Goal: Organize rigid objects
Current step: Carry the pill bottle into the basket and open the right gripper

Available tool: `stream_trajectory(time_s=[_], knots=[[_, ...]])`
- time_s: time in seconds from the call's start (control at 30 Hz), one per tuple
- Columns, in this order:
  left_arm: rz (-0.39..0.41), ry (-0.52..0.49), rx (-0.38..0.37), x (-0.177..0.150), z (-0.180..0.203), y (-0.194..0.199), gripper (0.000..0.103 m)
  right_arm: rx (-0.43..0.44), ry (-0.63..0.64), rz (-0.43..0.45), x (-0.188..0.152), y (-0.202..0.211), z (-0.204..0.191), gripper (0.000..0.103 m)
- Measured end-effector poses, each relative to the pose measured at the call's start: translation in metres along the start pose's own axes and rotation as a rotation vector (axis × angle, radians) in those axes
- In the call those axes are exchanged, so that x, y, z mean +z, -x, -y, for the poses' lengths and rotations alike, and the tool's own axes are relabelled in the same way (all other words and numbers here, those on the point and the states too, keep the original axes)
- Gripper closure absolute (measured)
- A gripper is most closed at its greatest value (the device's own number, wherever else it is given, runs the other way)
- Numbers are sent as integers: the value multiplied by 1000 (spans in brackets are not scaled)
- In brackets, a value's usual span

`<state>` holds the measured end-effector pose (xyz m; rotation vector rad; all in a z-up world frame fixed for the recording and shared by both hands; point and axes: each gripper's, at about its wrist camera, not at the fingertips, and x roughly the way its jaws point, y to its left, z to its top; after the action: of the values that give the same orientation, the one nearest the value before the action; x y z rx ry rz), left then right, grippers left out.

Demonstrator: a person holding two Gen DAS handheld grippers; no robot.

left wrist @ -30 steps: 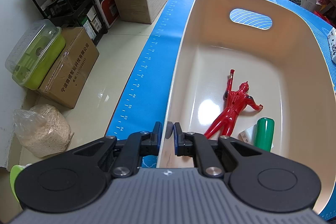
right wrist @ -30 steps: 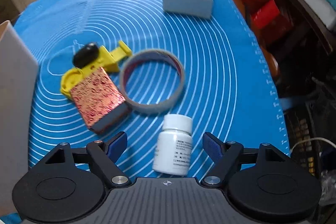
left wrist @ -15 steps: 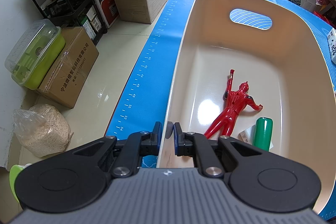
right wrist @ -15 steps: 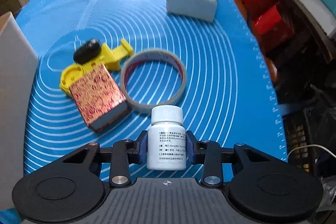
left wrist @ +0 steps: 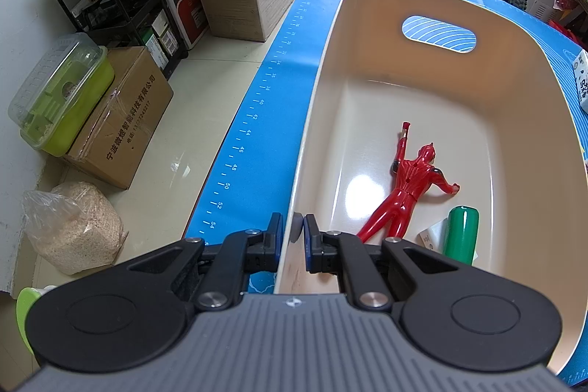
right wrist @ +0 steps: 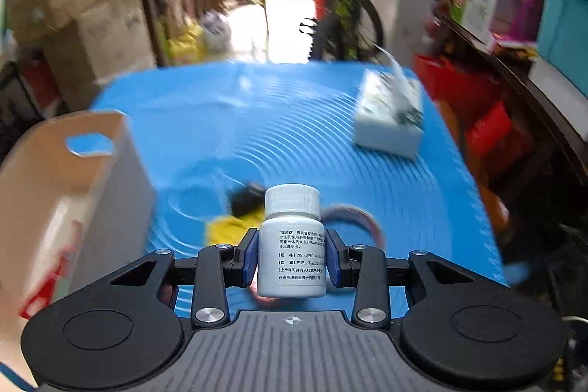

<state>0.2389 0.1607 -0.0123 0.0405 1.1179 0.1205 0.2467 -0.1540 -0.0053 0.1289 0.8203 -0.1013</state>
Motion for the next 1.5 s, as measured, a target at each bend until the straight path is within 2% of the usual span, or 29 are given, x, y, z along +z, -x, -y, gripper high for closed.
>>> stream_trajectory(time_s=[0.2,0.33,0.5,0.6,0.8,0.93,1.07,1.1,1.27,1.3,1.33,1.4,1.5], knots=[[0,-1,0,0,0,0,90,125,81,130,11,23,-46,59],[1,-3,1,0,1,0,90,204,151,150,14,26,-78,59],[1,-4,0,0,3,0,90,281,226,120,7,20,-115,59],[1,-4,0,0,4,0,90,312,264,67,-1,15,-137,59],[1,-6,1,1,4,0,90,317,340,-55,-22,-2,-166,59],[3,-7,2,1,3,0,90,306,410,-80,-34,-5,-178,59],[2,-6,4,2,3,0,90,294,444,-73,-36,-2,-180,59],[2,-6,5,2,3,0,90,295,444,-73,-36,-2,-179,54],[2,-6,4,2,3,1,90,336,407,-76,-30,4,-168,51],[1,-6,4,2,3,1,90,346,397,-68,-28,7,-164,49],[1,-6,3,2,3,1,90,353,384,-59,-24,10,-160,41],[2,-6,4,2,2,2,90,352,357,-33,-16,19,-149,32],[1,-5,3,2,2,1,90,333,338,15,-1,29,-134,32]])
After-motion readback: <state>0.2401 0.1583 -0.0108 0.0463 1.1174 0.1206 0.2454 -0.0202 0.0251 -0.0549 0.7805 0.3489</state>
